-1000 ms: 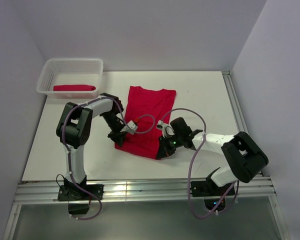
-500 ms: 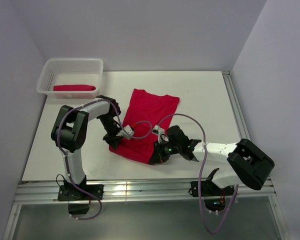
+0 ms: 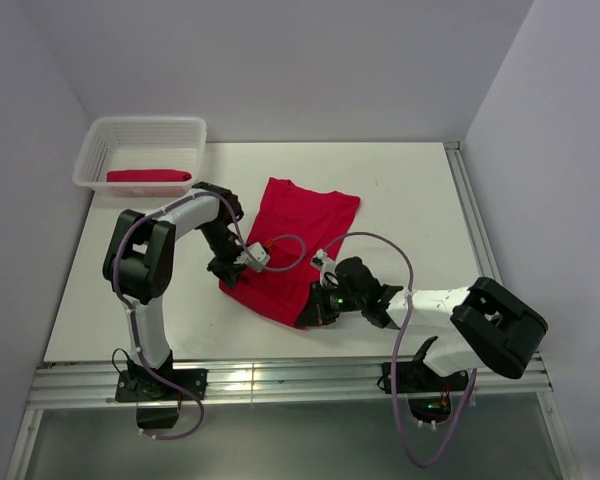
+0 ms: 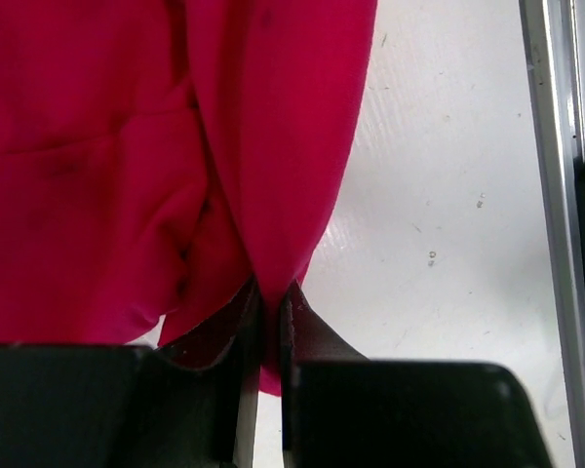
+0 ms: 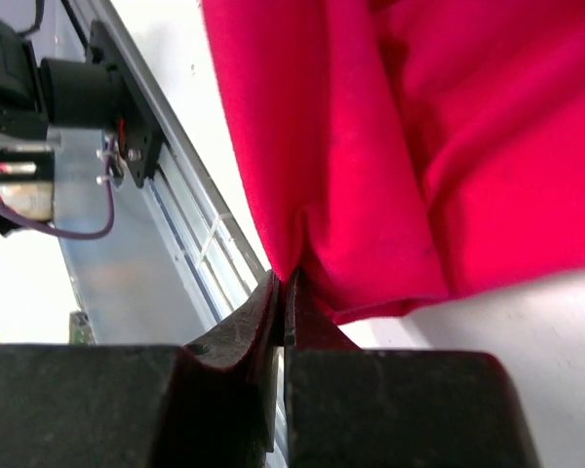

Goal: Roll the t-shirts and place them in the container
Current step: Roll the tshirt

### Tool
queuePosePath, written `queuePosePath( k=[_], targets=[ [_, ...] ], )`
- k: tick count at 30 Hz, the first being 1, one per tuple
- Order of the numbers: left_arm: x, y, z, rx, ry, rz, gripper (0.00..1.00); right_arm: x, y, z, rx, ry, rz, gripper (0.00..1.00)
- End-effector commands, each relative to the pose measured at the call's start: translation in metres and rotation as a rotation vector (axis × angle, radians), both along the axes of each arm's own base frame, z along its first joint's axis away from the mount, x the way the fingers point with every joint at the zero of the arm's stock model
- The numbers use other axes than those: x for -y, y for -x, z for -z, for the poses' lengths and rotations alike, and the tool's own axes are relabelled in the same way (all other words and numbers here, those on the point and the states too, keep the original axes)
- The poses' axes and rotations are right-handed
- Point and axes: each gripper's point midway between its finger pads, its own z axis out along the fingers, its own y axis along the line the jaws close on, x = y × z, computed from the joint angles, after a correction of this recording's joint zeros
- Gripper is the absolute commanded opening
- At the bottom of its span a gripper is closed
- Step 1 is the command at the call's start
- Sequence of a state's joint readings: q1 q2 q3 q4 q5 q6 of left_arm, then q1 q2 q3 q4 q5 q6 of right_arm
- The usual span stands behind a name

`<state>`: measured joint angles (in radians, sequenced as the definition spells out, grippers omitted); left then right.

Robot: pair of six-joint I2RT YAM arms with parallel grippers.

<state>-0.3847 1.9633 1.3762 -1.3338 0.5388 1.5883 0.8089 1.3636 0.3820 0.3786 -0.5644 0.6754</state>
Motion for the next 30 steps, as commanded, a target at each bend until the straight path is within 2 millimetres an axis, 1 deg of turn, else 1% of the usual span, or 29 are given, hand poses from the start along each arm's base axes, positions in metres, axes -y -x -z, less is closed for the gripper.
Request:
queuePosePath(
  k=[1,5,10,12,14,21,24,27,30],
  targets=[
    [-0.007,-0.008,-0.003,0.006,-0.028,0.021,0.00,0.000,-0.010,-0.015,0.032,-0.062,0.079,0.00],
    [-0.008,-0.009,-0.002,0.006,-0.040,0.022,0.00,0.005,-0.018,-0.019,0.032,-0.047,0.123,0.00],
    [-0.008,-0.009,-0.005,0.016,-0.036,0.022,0.00,0.001,-0.020,-0.035,0.034,-0.103,0.141,0.00],
    [-0.006,-0.010,-0.007,0.018,-0.025,0.018,0.00,0.000,-0.021,-0.036,-0.007,-0.103,0.171,0.00],
    [-0.002,-0.014,-0.009,0.028,-0.010,0.016,0.00,0.001,-0.026,-0.034,-0.023,-0.086,0.206,0.00],
    [0.005,-0.026,-0.013,0.051,0.011,0.002,0.00,0.006,-0.032,-0.023,-0.067,-0.072,0.268,0.00],
    [0.005,-0.026,-0.011,0.044,0.009,0.003,0.00,0.017,-0.039,-0.014,-0.097,-0.055,0.330,0.00],
    [0.006,-0.026,-0.008,0.033,0.003,0.003,0.00,0.028,-0.048,-0.007,-0.091,-0.026,0.377,0.00],
    [0.008,-0.028,-0.003,0.019,0.001,-0.004,0.00,0.033,-0.052,-0.003,-0.071,0.010,0.384,0.00]
  ],
)
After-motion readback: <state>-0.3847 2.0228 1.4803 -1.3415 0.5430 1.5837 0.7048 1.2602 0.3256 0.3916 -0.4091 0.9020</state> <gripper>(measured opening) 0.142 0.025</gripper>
